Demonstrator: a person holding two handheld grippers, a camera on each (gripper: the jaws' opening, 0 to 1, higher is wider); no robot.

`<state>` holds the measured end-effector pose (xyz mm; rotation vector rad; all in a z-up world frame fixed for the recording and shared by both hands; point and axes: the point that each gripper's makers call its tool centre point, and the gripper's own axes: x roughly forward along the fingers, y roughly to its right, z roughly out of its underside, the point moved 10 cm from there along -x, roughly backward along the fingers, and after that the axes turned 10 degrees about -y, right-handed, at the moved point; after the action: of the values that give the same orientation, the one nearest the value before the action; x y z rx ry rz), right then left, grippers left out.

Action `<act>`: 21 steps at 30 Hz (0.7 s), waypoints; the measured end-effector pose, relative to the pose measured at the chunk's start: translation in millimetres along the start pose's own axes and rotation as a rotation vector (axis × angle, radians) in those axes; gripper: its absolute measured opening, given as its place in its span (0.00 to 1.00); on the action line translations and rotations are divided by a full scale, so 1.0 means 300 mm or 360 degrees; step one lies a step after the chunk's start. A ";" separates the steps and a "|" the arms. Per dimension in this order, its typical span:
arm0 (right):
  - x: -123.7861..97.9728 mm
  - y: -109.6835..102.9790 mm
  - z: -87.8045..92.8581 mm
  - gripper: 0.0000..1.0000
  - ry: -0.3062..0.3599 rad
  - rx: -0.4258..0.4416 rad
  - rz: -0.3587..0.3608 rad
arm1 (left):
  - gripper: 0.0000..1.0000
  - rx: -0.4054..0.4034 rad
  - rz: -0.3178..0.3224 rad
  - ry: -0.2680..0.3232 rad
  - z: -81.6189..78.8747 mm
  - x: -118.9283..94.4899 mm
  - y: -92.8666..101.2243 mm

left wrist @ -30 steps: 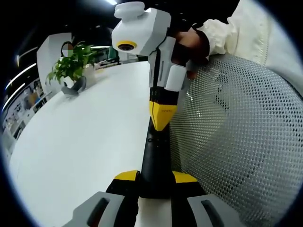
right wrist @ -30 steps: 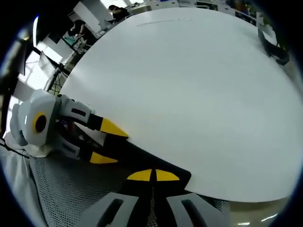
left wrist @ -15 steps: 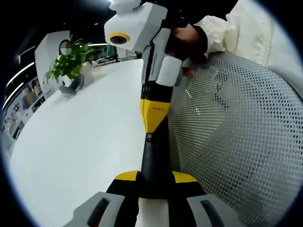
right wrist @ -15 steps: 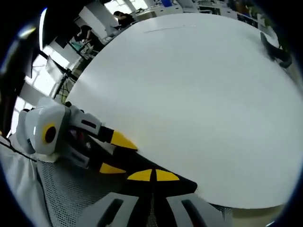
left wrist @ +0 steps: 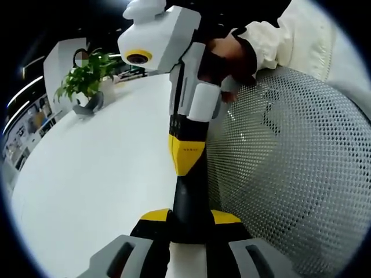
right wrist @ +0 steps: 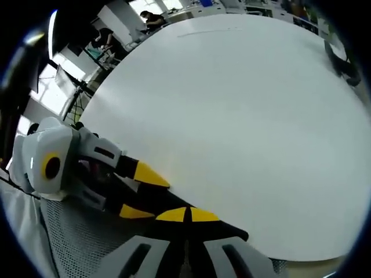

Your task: Press the specified remote control buttons in sequence, fully releasing each button before pressing the next.

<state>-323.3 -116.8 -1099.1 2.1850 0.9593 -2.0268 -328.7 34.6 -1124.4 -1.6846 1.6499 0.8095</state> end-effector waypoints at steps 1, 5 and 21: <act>0.000 0.001 0.000 0.00 0.0000 0.0002 -0.0001 | 0.25 0.0000 0.0000 0.0001 0.000 0.000 0.000; 0.001 0.003 -0.001 0.00 0.0003 0.0022 -0.0013 | 0.25 -0.0003 0.0001 0.0003 0.001 0.001 -0.001; 0.006 0.010 0.000 0.00 0.0037 0.0013 0.0001 | 0.24 0.0009 -0.0007 -0.0003 0.000 0.003 -0.001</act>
<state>-322.3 -118.5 -1101.8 2.2172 0.9545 -2.0130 -328.4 34.1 -1125.2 -1.6822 1.6450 0.8034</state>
